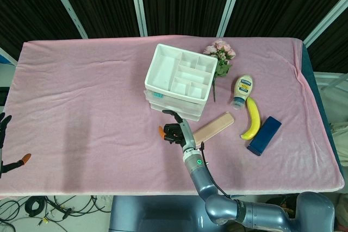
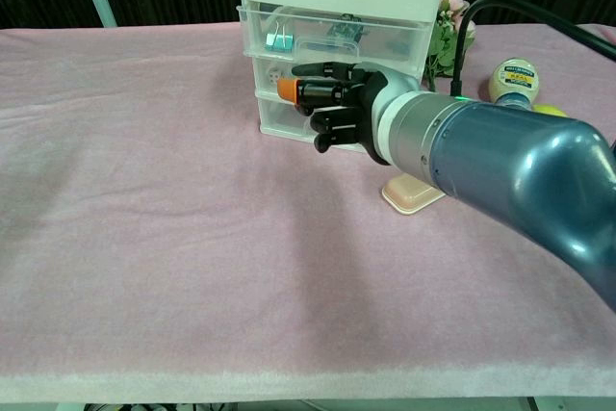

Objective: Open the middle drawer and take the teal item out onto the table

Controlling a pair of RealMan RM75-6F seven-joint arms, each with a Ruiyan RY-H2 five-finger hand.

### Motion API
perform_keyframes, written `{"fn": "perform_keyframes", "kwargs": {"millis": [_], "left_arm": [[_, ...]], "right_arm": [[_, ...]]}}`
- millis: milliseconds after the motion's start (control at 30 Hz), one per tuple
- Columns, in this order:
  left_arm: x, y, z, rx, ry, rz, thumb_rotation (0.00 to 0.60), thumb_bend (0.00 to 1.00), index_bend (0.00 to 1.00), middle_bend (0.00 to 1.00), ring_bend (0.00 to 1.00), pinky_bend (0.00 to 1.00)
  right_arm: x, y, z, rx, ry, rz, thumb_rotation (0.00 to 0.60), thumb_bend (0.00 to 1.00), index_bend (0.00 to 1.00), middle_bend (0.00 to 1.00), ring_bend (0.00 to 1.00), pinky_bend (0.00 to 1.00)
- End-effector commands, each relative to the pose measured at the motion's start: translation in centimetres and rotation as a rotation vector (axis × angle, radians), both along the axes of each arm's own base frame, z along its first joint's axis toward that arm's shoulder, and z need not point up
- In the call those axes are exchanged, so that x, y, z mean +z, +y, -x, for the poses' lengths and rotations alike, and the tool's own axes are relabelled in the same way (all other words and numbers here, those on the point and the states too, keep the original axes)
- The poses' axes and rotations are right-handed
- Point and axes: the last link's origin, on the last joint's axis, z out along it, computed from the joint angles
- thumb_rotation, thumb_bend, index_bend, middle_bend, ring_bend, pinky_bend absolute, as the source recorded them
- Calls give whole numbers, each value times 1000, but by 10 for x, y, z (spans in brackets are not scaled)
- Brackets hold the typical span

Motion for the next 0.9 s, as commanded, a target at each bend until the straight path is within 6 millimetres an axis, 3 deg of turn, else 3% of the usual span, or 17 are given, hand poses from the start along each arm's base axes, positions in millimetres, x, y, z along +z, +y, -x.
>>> {"fn": "perform_keyframes", "kwargs": {"millis": [33,433,667,767,900], "left_arm": [[0,0,0,-1,0,0,600,9,0,0,0,0],[0,0,0,4,-3,-3,600,9,0,0,0,0],[0,1,0,3,0,-2,600,9,0,0,0,0],[0,0,0,3,-2,-3,600,9,0,0,0,0],[0,0,0,2,2,-4,600,8,0,0,0,0]], "right_arm": [[1,5,0,12,-3,-6,600,364,255,826,869,773],[5,1,3,5,11,20,600,363,243,826,869,773],[11,10,9,26,29,15,600,372,238,824,867,767],[17,14,17,78,112,58,600,384,225,820,864,767],[26,23,25,244,360,179,600,387,203,818,864,767]]}}
